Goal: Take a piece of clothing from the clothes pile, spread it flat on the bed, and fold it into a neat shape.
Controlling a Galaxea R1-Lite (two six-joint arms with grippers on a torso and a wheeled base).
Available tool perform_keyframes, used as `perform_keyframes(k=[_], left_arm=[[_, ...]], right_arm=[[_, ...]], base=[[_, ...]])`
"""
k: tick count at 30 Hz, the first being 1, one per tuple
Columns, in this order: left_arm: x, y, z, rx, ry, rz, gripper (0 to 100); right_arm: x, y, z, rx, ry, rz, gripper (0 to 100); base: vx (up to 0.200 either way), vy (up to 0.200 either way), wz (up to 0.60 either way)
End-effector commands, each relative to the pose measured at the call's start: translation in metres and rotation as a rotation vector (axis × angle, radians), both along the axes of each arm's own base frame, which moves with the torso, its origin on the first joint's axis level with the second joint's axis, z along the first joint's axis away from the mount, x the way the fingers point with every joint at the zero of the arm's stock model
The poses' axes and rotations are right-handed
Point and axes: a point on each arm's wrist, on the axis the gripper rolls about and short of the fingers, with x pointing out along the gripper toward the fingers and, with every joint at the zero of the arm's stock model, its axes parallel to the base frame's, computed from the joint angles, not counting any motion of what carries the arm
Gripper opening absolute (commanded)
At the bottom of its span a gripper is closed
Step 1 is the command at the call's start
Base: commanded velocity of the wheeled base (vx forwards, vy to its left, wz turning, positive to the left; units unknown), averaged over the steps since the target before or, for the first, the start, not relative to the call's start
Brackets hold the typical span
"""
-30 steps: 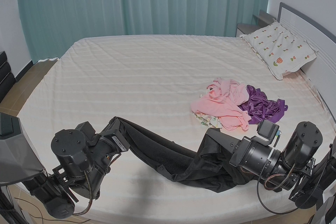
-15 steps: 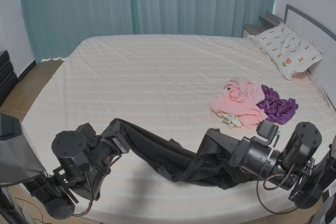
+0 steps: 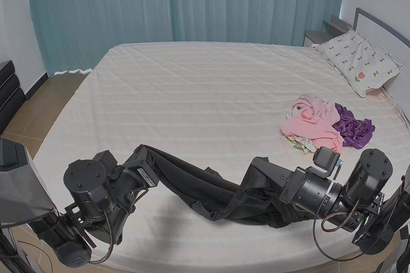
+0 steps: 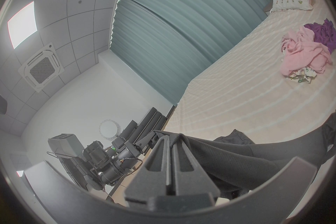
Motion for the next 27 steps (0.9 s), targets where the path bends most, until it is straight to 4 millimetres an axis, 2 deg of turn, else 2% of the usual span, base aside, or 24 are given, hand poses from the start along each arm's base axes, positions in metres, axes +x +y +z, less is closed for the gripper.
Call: perform_keyframes(k=[1, 11, 19, 27], left_arm=[[0.000, 0.000, 0.001, -0.010, -0.010, 0.000, 0], [-0.001, -0.003, -0.007, 0.001, 0.017, -0.014, 0], [-0.005, -0.009, -0.009, -0.010, 0.027, -0.038, 0], [-0.017, -0.018, -0.005, -0.016, 0.014, -0.086, 0]], right_arm=[[0.000, 0.000, 0.000, 0.006, -0.003, -0.001, 0], [0.001, -0.006, -0.005, -0.008, 0.019, -0.018, 0], [-0.007, -0.012, -0.010, -0.039, 0.036, -0.001, 0], [-0.022, -0.022, 0.002, -0.033, -0.017, 0.043, 0]], base=[[0.000, 0.200, 0.00], [0.000, 0.020, 0.00], [-0.200, 0.000, 0.00], [-0.200, 0.000, 0.00]])
